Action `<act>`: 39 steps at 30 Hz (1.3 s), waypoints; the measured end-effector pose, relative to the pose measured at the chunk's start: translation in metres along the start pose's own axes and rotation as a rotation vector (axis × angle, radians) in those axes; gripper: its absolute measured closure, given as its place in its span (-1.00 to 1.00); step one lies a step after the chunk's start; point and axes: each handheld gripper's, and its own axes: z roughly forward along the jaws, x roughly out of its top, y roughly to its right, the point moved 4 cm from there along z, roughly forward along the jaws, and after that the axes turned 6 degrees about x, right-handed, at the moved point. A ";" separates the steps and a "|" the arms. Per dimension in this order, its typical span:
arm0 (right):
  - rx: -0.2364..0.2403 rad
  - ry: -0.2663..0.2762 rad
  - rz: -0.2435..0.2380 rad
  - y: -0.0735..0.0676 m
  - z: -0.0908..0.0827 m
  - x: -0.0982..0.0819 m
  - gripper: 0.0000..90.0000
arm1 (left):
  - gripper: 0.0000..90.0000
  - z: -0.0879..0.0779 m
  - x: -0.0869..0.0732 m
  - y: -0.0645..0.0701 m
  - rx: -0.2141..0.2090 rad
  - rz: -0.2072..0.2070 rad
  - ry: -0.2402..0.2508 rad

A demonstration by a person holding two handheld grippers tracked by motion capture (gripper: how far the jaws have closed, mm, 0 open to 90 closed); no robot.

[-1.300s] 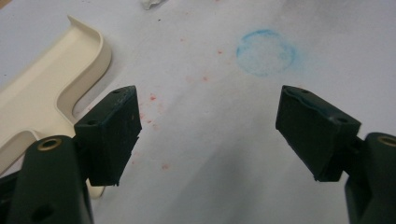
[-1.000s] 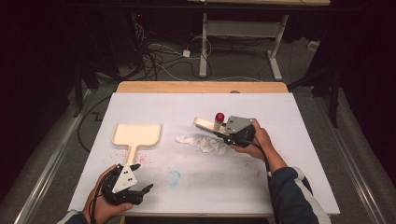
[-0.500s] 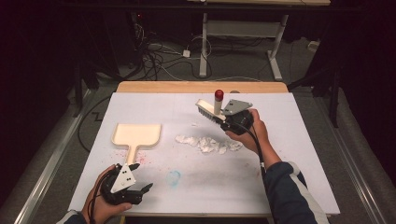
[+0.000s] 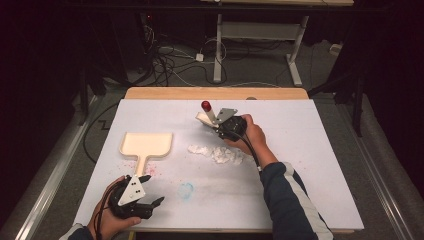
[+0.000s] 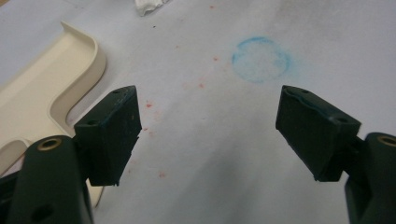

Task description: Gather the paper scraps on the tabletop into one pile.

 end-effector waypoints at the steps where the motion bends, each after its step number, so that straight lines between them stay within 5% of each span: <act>1: 0.015 -0.010 -0.018 -0.002 -0.001 0.000 0.51 | -0.52 0.000 0.000 0.000 0.001 0.001 0.000; 10: 0.167 0.016 -0.114 -0.019 -0.029 -0.011 0.51 | -0.52 0.000 0.001 0.002 0.005 0.006 -0.005; 17: 0.122 0.060 -0.102 -0.012 -0.050 -0.020 0.51 | -0.52 0.002 0.002 0.003 0.005 0.006 -0.012; 21: 0.077 0.128 -0.029 -0.006 -0.063 -0.016 0.51 | -0.52 0.002 0.003 0.003 0.009 0.004 -0.011; 26: 0.063 0.209 0.142 -0.011 -0.082 -0.001 0.50 | -0.52 0.000 0.002 0.000 0.022 -0.002 -0.009; 32: 0.162 0.283 0.380 -0.037 -0.088 0.018 0.51 | -0.52 -0.002 0.003 -0.001 0.038 0.007 -0.001; 39: 0.237 0.267 0.495 -0.080 -0.060 0.036 0.51 | -0.52 -0.003 0.002 -0.001 0.035 0.006 0.002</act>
